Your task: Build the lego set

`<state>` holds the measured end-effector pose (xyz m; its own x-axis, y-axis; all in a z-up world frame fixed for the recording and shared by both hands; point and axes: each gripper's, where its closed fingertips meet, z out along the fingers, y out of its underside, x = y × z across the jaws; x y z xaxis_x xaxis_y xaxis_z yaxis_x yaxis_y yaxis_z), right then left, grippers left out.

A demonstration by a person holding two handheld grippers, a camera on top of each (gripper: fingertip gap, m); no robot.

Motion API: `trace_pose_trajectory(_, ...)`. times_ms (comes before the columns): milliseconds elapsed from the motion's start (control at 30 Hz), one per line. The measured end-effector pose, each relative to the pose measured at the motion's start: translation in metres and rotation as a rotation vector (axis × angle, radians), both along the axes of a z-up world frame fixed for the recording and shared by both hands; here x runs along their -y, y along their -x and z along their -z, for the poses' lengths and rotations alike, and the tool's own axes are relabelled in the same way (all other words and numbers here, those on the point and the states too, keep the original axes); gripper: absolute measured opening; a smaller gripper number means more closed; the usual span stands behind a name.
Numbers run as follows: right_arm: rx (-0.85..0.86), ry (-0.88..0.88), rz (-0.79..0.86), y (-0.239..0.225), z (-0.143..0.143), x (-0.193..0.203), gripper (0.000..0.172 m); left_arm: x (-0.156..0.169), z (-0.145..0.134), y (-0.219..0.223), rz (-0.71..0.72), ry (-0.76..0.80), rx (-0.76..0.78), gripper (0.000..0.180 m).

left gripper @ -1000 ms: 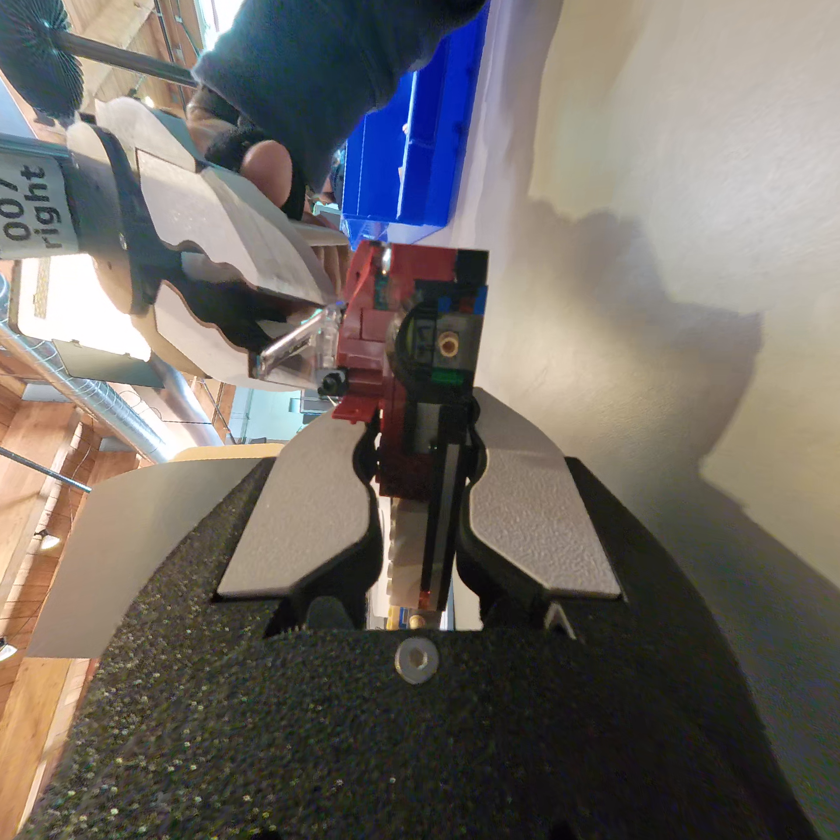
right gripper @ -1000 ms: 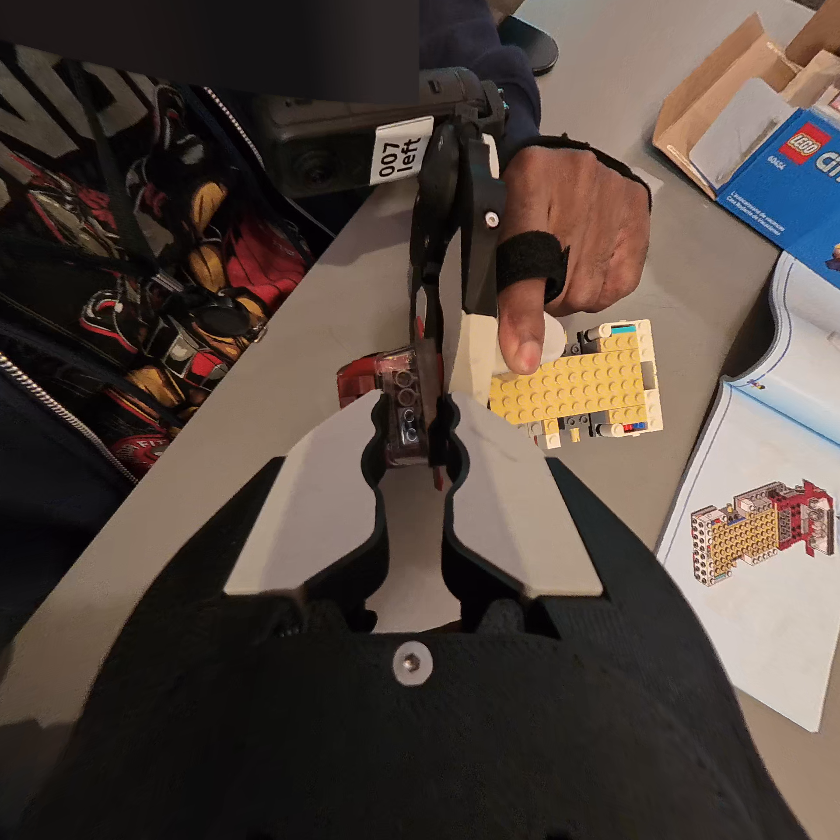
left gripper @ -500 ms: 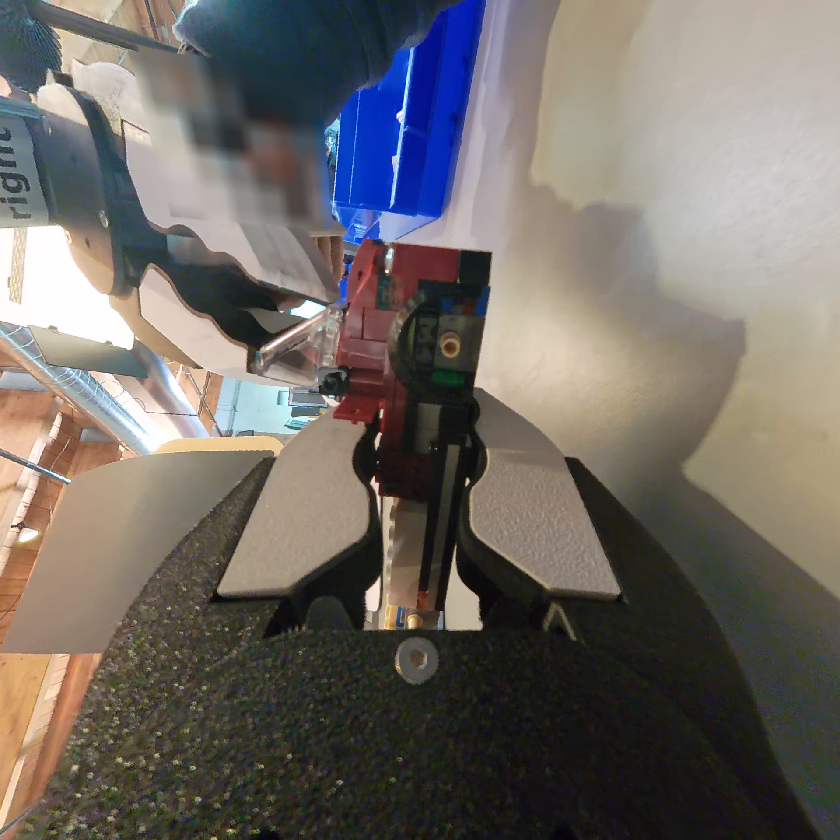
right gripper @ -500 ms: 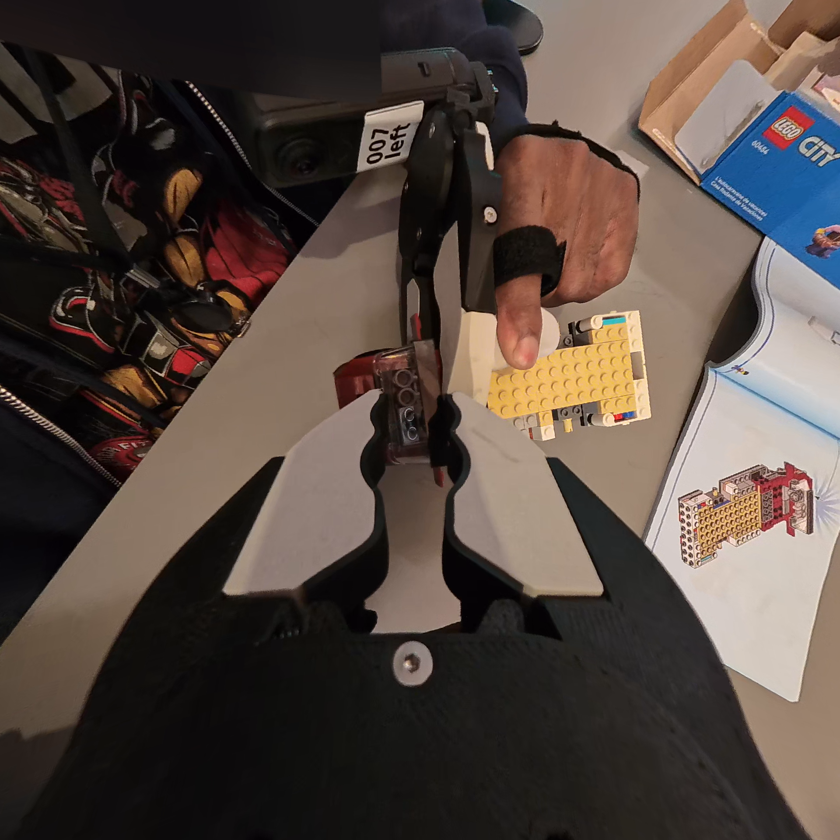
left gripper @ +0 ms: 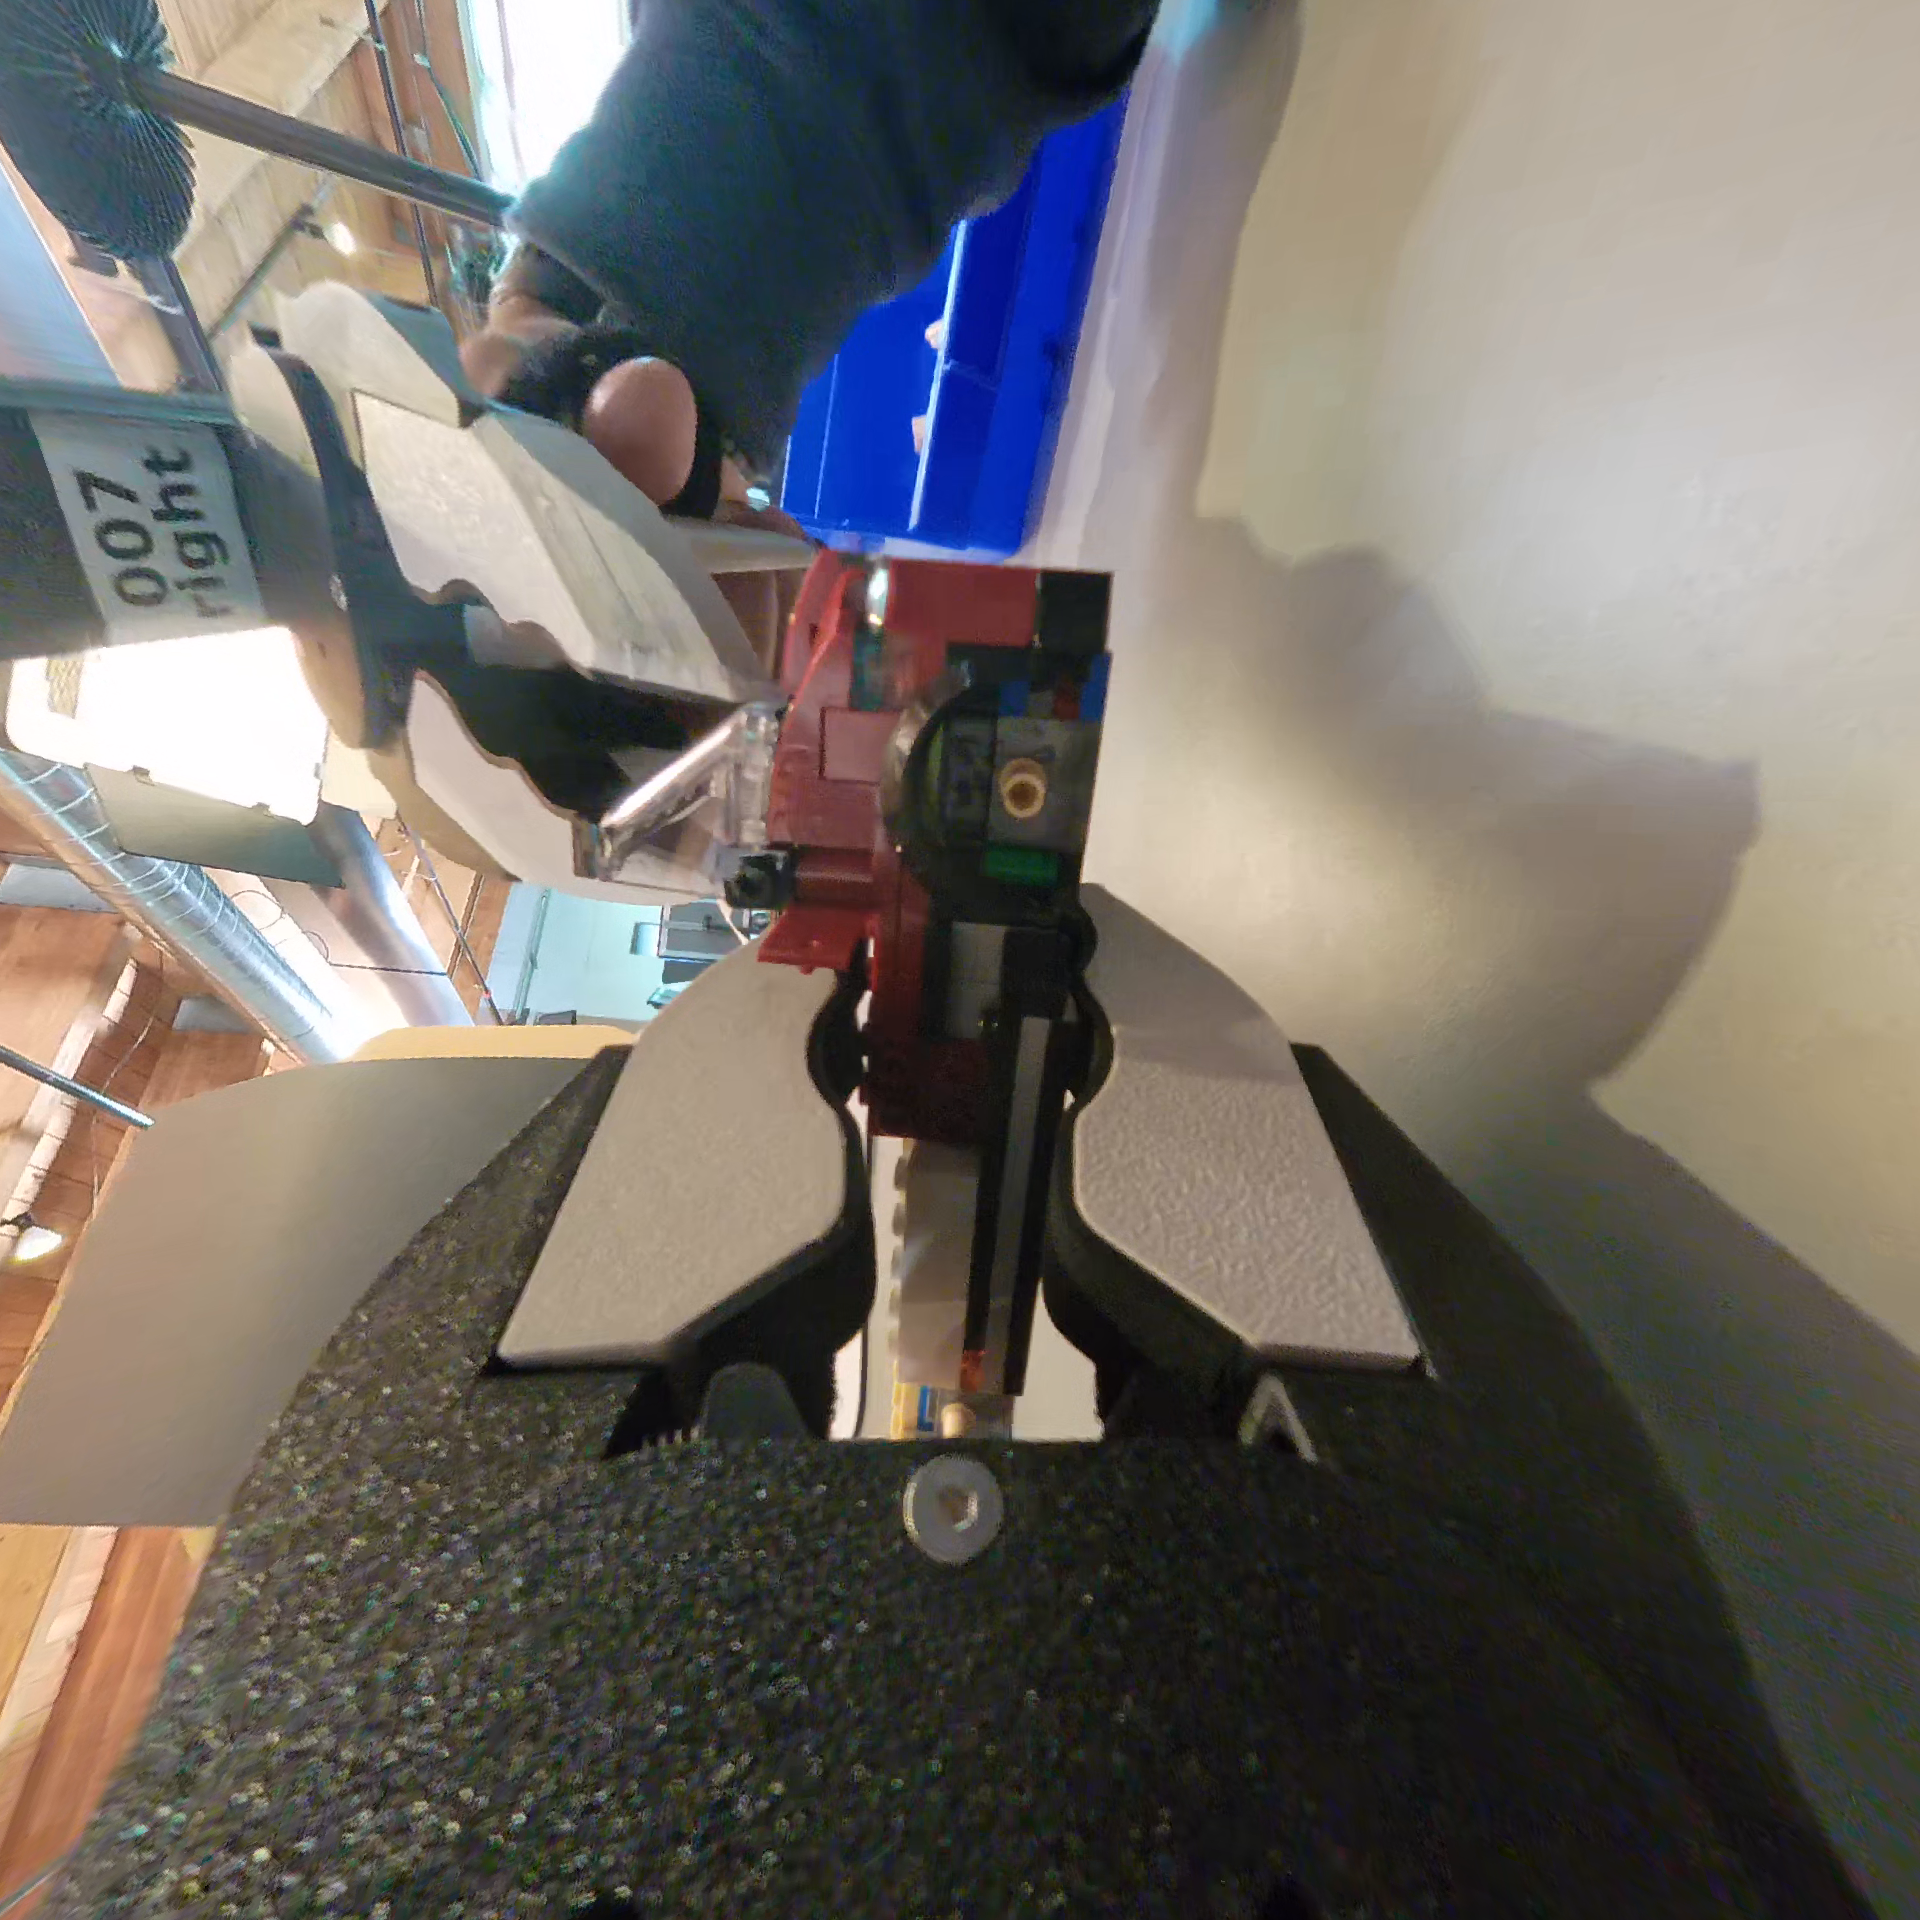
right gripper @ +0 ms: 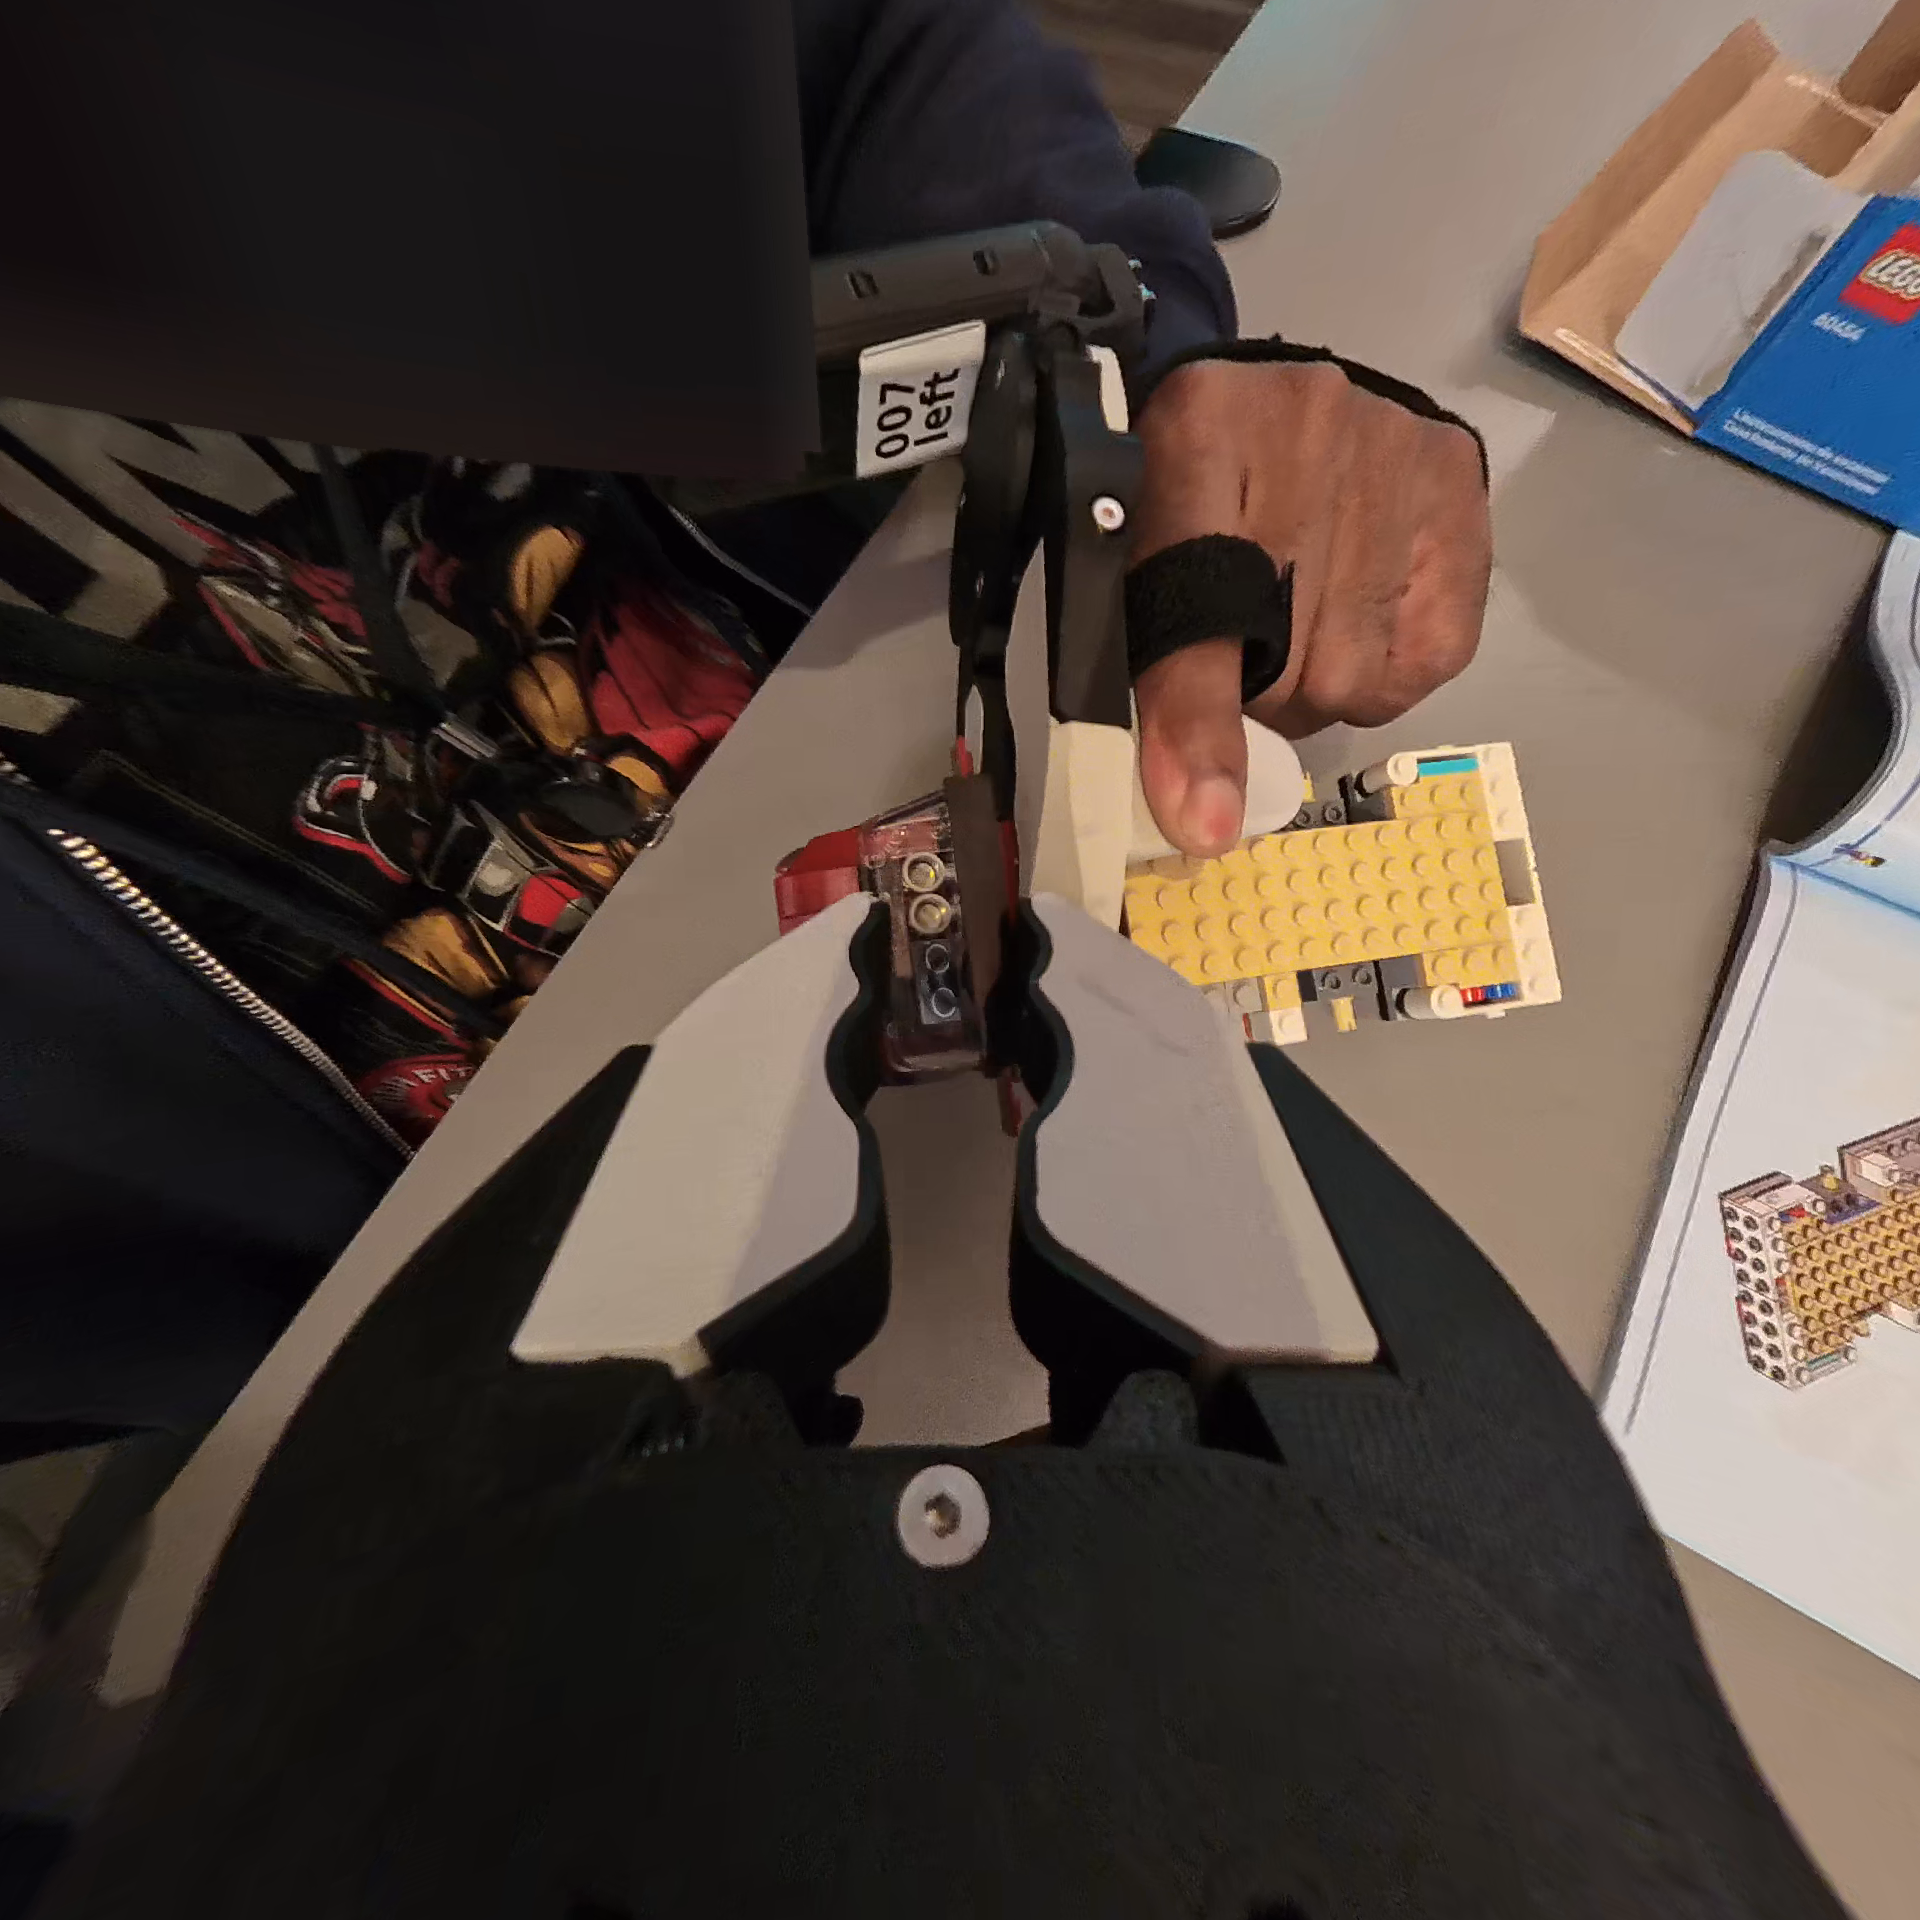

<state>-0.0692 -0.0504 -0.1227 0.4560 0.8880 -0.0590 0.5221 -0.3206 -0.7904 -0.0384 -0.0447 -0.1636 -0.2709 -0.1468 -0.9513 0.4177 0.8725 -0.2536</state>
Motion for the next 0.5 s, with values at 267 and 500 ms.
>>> trace_pose_trajectory(267,-0.037,-0.041,-0.031,0.0005,-0.0025,0.0,0.023,0.0011,-0.0004,0.0004,0.005,0.008,0.006,0.035)
trace_pose_trajectory(500,0.013,-0.073,-0.049,0.0025,0.0019,0.0005,0.027,0.0007,0.0028,0.0014,-0.004,-0.06,0.044,0.034)
